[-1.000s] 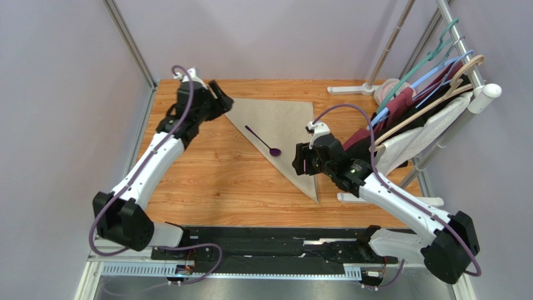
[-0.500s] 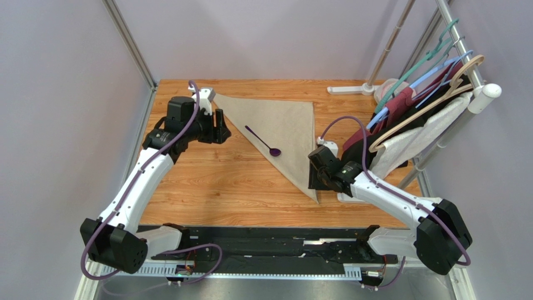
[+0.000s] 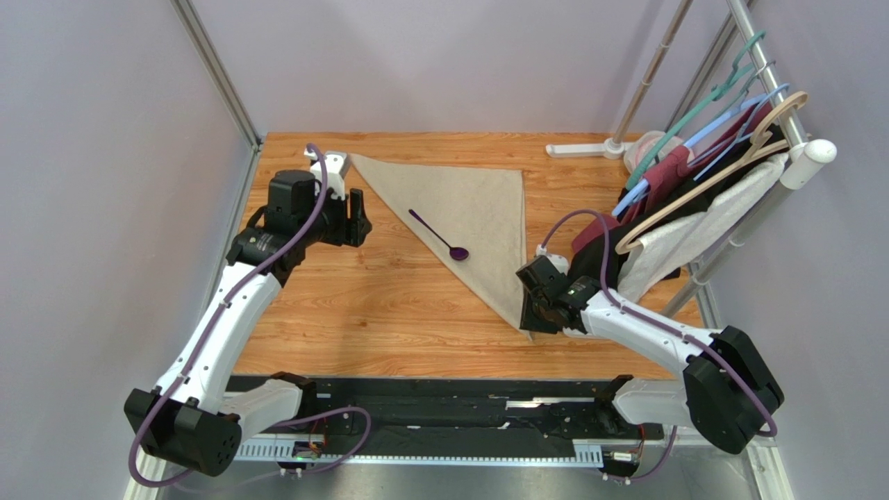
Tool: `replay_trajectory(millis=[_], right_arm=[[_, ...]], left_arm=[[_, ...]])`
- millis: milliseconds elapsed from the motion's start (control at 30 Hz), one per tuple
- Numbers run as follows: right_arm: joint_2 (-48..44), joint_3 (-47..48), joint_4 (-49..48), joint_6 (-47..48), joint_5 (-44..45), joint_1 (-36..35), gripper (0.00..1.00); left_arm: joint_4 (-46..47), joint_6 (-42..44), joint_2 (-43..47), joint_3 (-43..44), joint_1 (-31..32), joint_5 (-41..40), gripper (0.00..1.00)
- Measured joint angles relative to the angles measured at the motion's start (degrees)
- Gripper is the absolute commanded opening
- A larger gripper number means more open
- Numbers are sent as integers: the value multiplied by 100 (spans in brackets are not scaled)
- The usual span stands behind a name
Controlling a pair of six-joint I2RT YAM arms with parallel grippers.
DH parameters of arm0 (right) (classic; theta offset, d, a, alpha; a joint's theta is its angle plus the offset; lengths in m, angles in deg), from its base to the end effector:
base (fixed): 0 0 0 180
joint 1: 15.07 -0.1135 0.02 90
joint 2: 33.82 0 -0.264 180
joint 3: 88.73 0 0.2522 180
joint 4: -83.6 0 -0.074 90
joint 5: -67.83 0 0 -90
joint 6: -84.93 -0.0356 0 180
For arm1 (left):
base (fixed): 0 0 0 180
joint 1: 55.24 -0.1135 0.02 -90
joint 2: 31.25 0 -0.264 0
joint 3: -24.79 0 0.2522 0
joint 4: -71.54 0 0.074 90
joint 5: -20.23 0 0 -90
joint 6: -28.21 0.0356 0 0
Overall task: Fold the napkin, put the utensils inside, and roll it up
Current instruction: Fold the napkin
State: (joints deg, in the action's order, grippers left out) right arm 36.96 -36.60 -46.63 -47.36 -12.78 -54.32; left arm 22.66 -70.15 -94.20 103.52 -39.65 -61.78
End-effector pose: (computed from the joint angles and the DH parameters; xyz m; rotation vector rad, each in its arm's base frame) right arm 0.1680 0.1298 0.1807 0.1158 2.7437 0.1709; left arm 0.2242 -0.0677 0.3575 0.2184 2.1571 -0.3916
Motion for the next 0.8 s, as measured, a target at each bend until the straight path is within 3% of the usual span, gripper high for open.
replay_trajectory(millis=[333, 667, 800], right_arm=[[70, -96, -57, -109, -44, 0, 12], [203, -356, -133, -205, -98, 0, 12], [195, -352, -127, -205, -96, 0, 20]], left_arm=[[-28, 2, -35, -13, 0, -61, 67], [-31, 20, -90, -55, 0, -63, 67], [-31, 20, -90, -55, 0, -61, 67]])
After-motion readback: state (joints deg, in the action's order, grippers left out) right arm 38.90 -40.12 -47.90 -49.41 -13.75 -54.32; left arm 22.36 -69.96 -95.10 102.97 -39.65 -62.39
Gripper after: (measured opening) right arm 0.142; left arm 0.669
